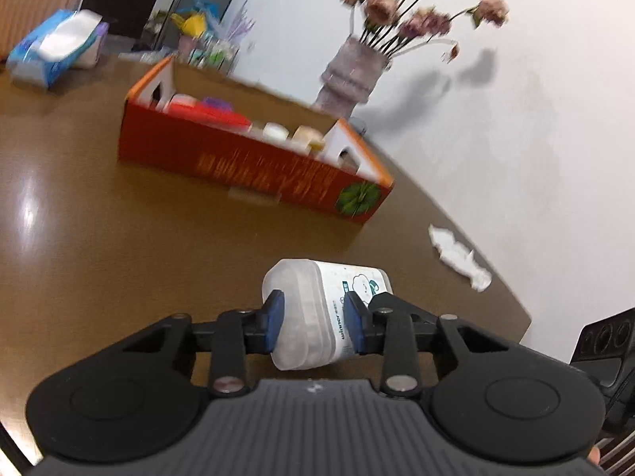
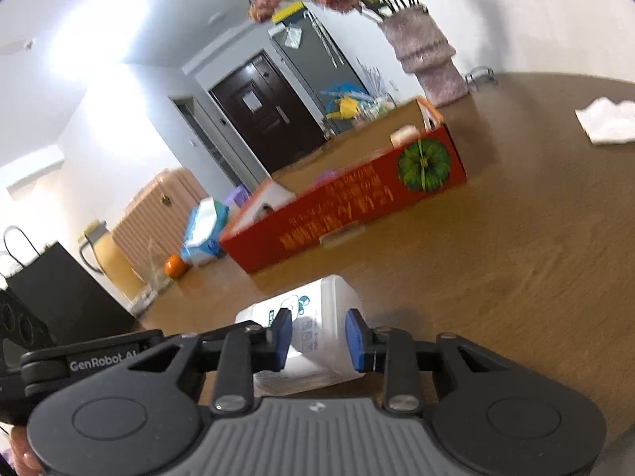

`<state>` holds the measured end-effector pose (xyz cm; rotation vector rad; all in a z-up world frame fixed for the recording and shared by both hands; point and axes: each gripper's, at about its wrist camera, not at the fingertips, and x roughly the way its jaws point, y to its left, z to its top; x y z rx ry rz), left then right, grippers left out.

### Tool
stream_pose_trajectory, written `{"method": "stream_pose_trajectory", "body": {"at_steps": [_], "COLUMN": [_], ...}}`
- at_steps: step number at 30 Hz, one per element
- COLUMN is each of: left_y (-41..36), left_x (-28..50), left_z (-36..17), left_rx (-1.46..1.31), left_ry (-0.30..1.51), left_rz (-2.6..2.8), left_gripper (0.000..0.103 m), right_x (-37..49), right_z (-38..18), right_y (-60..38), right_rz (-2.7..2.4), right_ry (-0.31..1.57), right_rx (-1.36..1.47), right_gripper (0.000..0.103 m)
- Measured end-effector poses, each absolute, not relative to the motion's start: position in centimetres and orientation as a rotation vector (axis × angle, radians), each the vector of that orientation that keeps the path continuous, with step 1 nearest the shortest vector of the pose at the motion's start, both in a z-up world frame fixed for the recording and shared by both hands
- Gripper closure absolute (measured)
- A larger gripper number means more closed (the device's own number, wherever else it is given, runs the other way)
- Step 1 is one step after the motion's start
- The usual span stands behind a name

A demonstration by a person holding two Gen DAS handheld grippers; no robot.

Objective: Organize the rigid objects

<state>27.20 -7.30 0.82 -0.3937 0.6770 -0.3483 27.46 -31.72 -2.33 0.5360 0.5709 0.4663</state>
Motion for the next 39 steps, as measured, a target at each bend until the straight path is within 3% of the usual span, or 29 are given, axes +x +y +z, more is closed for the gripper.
{"method": "stream_pose_trajectory", "body": {"at_steps": [7,12,19,22,23,28,32,39], "left_y": [-7.3,-7.6,-6.9,-6.3,-6.0,-5.2,-4.5,-5.0], "left_x": [34.1,40.7,48.2,50.1,50.5,50.7,50.1,48.5], "left_z": [6.5,7.7,4.1,2.0,1.5,1.3,2.2,4.1], "left_rx": [-0.335,-0.340,-0.370,-0.411,-0.423,-0.394,-0.382,-0.196], "left_ry": [0.521,0.517,0.652,0.722,0.734,0.713,0.670,0.653], "left_rz": [-0.386,-0.394,-0.358,-0.353,-0.348,-0.305,-0.278,-0.197], "left_gripper": [0.070,0.070,0.069,0.060,0.052,0.043,0.026,0.018], "right_x": [34.1,40.5,50.3,53.5,54.0,54.0,53.8,51.5], "right_z": [2.9,5.2,2.2,0.5,0.1,0.2,1.1,4.8], "right_y": [-32.0,-31.4,-31.7,-31.8,-31.6,-30.6,-30.1,-31.6], "right_rz": [0.519,0.494,0.544,0.568,0.552,0.494,0.468,0.428], "right_ry": [0.446,0.407,0.629,0.747,0.762,0.706,0.683,0.631], "right_rx": [0.487,0.416,0.458,0.509,0.498,0.409,0.348,0.271], "right_gripper": [0.074,0.074,0.073,0.072,0.070,0.070,0.069,0.061]}}
